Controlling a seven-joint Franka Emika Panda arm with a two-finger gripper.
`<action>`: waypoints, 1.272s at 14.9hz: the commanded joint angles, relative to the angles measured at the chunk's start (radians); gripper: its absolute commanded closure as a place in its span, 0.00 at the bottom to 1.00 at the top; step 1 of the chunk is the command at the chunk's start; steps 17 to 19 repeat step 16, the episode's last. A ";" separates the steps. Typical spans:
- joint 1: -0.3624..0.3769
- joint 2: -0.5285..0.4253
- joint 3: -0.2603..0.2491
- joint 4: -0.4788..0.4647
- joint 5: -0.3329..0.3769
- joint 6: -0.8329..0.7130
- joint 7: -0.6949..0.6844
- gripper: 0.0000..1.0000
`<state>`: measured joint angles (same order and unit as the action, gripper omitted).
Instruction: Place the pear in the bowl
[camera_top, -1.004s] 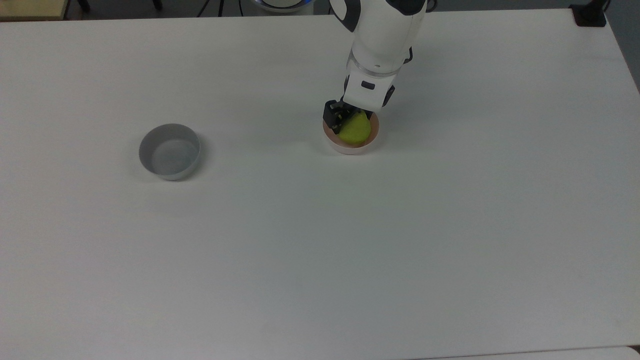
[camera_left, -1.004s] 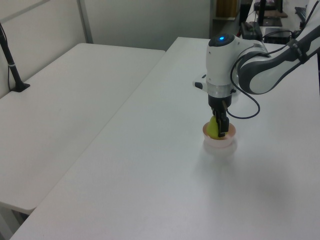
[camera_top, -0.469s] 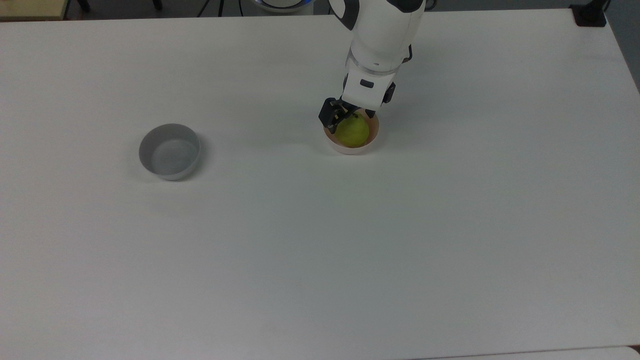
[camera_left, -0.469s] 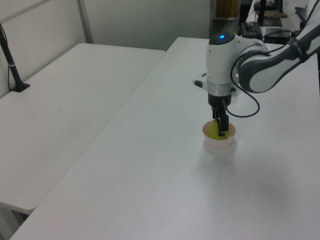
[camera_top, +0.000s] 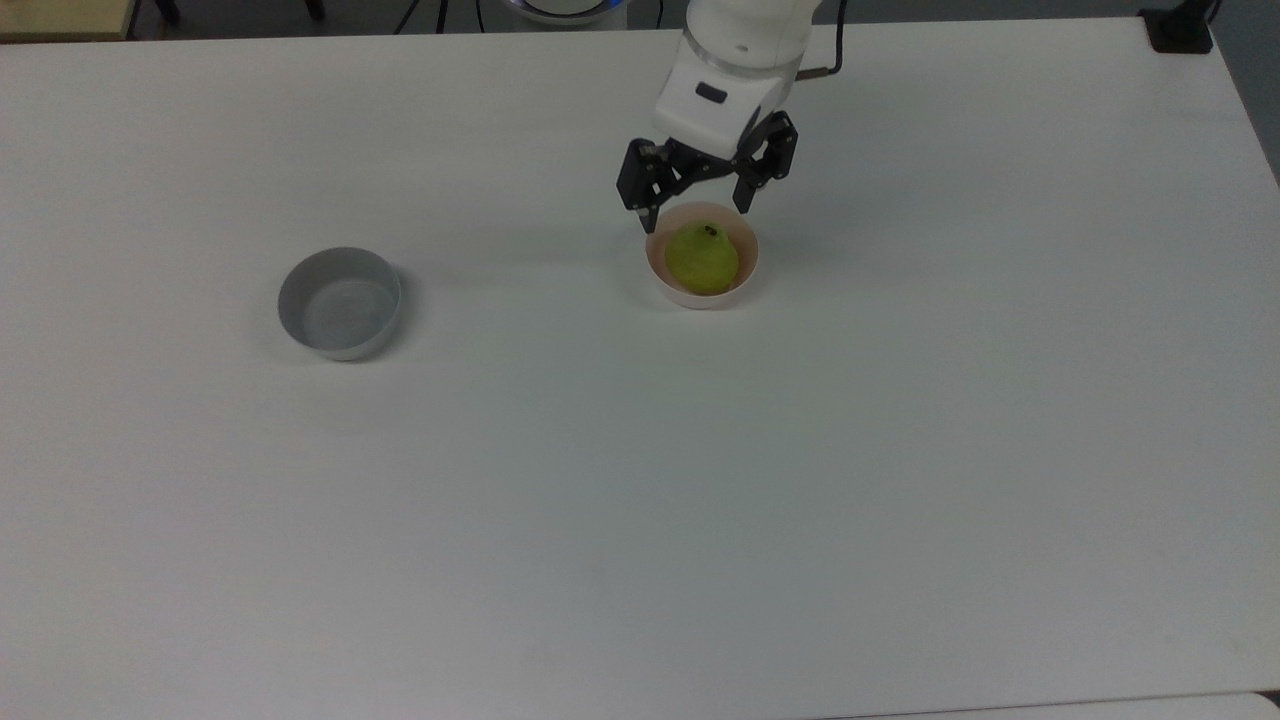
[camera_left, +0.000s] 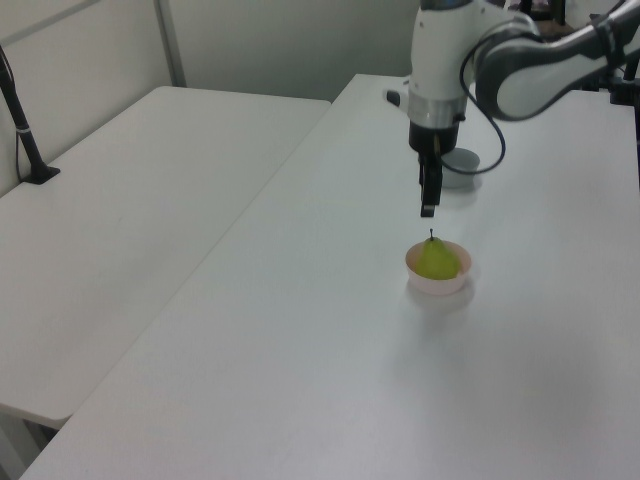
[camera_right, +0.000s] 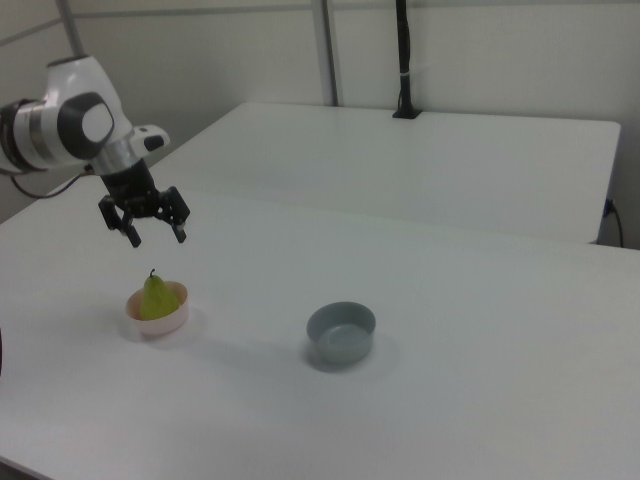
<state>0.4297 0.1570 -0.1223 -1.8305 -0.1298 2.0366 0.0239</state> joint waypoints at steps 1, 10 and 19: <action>-0.066 -0.014 -0.003 0.124 0.004 -0.131 0.059 0.00; -0.279 -0.037 -0.045 0.275 0.054 -0.413 -0.042 0.00; -0.284 -0.045 -0.123 0.310 0.192 -0.417 -0.039 0.00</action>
